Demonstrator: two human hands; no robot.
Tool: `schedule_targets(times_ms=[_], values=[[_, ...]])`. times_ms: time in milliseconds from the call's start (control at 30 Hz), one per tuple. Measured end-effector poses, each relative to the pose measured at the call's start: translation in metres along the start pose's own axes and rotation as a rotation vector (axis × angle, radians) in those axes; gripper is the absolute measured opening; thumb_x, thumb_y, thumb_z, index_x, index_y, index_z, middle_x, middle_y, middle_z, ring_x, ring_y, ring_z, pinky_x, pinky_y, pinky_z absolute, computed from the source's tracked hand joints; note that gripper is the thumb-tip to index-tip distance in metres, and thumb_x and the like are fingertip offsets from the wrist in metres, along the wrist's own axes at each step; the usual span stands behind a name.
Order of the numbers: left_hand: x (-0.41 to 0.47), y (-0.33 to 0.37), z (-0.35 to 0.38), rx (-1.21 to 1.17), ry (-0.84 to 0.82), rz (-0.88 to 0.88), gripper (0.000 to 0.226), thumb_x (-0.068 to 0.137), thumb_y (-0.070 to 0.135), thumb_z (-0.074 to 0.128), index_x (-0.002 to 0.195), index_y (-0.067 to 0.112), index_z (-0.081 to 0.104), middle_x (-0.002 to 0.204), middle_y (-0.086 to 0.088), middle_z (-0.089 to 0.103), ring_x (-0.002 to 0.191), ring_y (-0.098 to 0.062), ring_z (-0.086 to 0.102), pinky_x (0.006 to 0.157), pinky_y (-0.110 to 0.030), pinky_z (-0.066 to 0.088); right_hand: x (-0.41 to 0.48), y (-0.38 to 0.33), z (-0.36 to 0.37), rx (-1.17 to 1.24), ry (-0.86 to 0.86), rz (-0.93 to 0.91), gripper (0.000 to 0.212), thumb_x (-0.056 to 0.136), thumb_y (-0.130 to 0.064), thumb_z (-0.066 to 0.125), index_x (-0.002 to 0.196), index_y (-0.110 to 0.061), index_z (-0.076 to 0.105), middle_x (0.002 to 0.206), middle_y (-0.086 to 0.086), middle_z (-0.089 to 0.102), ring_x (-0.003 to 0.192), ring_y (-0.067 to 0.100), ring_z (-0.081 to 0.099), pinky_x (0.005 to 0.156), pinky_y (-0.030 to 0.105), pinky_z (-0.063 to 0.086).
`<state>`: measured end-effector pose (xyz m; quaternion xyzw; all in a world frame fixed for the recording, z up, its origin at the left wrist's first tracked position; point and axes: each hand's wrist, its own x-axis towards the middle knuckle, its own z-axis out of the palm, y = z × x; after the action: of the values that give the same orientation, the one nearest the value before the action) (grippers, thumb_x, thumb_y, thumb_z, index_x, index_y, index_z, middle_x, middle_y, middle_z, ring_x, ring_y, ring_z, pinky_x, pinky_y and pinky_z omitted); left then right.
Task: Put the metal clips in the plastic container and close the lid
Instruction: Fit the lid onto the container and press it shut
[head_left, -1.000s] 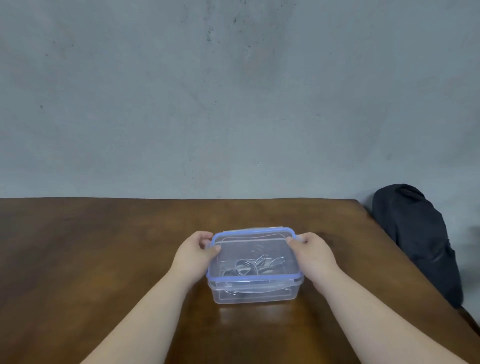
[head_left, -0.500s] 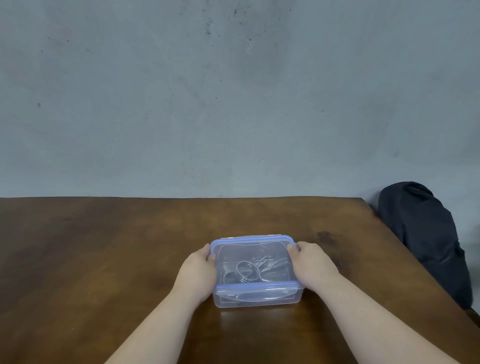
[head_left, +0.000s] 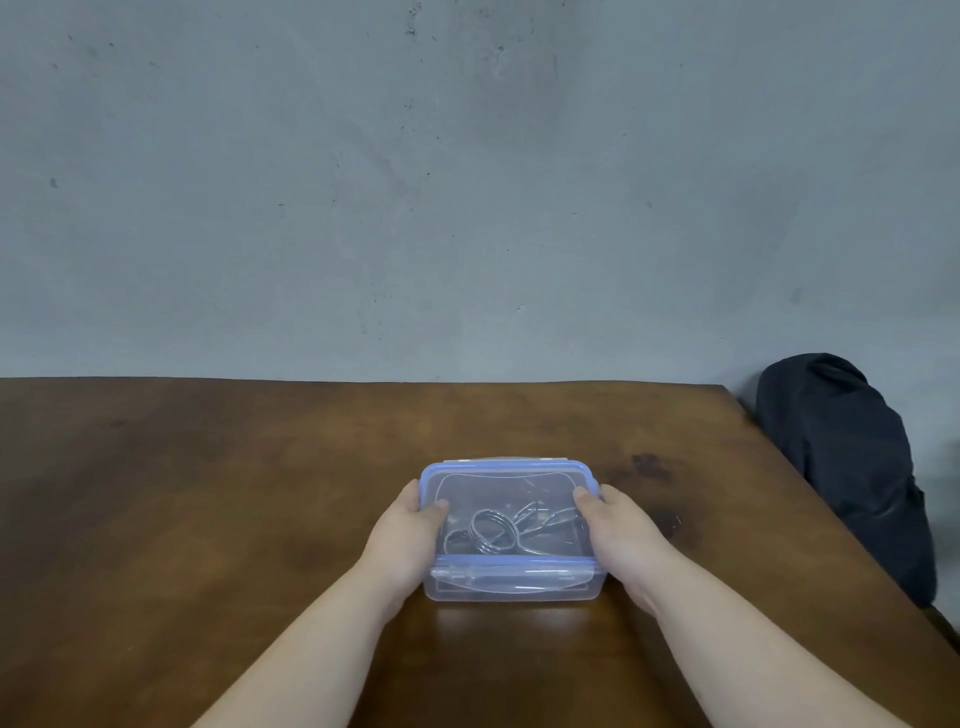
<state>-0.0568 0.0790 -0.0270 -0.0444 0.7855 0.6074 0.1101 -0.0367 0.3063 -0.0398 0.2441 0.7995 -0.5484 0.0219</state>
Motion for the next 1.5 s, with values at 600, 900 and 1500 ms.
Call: schedule_targets(times_ms=[600,900,1500], values=[[0.020,0.027,-0.008,1.278,-0.430,0.450,0.121,0.071,0.091,0.051,0.159,0.029,-0.005,0.168,-0.001,-0.022,0.153,-0.019,-0.025,0.127,-0.051,-0.003,-0.003,-0.020,-0.024,-0.870,-0.213,-0.518,0.105,0.086,-0.074,0.050,0.161,-0.025,-0.006,0.167,-0.010,-0.015,0.152,0.014,-0.021,0.124,0.051,-0.005],[0.039,0.048,0.003,1.418,-0.520,0.413,0.131,0.052,0.081,0.073,0.154,0.037,0.003,0.145,0.001,0.027,0.139,-0.025,0.023,0.115,-0.051,0.032,0.002,-0.058,-0.022,-1.339,-0.464,-0.542,0.141,0.059,-0.079,0.073,0.159,-0.028,-0.012,0.169,0.002,-0.002,0.153,0.026,-0.002,0.122,0.048,0.013],[0.029,0.043,-0.005,1.481,-0.589,0.433,0.140,0.060,0.073,0.079,0.151,0.047,-0.024,0.164,0.002,-0.035,0.151,-0.023,-0.030,0.124,-0.061,0.000,-0.004,-0.047,-0.030,-1.334,-0.508,-0.573,0.139,0.064,-0.065,0.079,0.155,-0.034,-0.022,0.162,-0.002,-0.036,0.147,0.021,-0.034,0.123,0.052,0.002]])
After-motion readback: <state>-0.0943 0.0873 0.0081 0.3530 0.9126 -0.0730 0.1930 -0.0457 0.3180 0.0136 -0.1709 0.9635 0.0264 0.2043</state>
